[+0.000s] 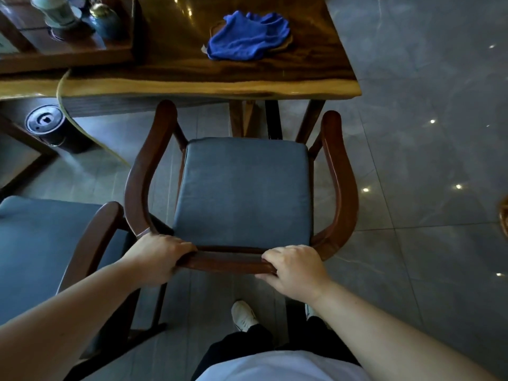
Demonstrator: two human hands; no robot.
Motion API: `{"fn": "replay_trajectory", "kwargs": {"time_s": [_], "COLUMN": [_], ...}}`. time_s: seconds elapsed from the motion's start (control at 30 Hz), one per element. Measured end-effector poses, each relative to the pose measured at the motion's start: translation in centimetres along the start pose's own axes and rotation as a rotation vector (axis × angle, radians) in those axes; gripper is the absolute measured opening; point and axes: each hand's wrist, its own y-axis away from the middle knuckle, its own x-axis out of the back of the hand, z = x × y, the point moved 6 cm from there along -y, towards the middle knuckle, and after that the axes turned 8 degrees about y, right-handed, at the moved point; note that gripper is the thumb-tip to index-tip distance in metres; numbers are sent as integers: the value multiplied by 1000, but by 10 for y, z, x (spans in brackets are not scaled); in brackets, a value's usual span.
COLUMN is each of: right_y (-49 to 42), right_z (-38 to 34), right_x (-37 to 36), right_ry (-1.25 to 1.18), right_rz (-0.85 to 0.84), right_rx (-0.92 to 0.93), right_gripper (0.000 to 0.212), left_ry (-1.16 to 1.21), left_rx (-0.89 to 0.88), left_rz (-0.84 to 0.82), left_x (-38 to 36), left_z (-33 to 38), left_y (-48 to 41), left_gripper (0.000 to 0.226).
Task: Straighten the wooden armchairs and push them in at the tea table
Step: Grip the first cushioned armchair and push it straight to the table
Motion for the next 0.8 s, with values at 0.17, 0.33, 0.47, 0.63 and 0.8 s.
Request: {"fn": "replay_trajectory", "kwargs": {"time_s": [0.17, 0.33, 0.47, 0.63, 0.8], "right_y": [-2, 0, 4, -9, -24], "right_z": [1, 28, 71, 135, 145], "right_x": [1, -1, -12, -22, -32], "right_ry": [-97, -247, -144, 173, 337], "right_rz": [-99, -299, -517, -826, -962], "right_rx": [69, 134, 188, 294, 495], "right_gripper": [34, 45, 49, 30, 31], "left_ry": [0, 39, 19, -43, -60], "left_rx": [-16, -3, -56, 112, 252], "left_rz": [43, 86, 88, -54, -169], "left_x": [-1, 6, 10, -10, -26], "left_z": [1, 27, 89, 159, 174], "left_y": [2, 3, -17, -66, -82], "left_gripper": [33, 45, 44, 24, 21]}}
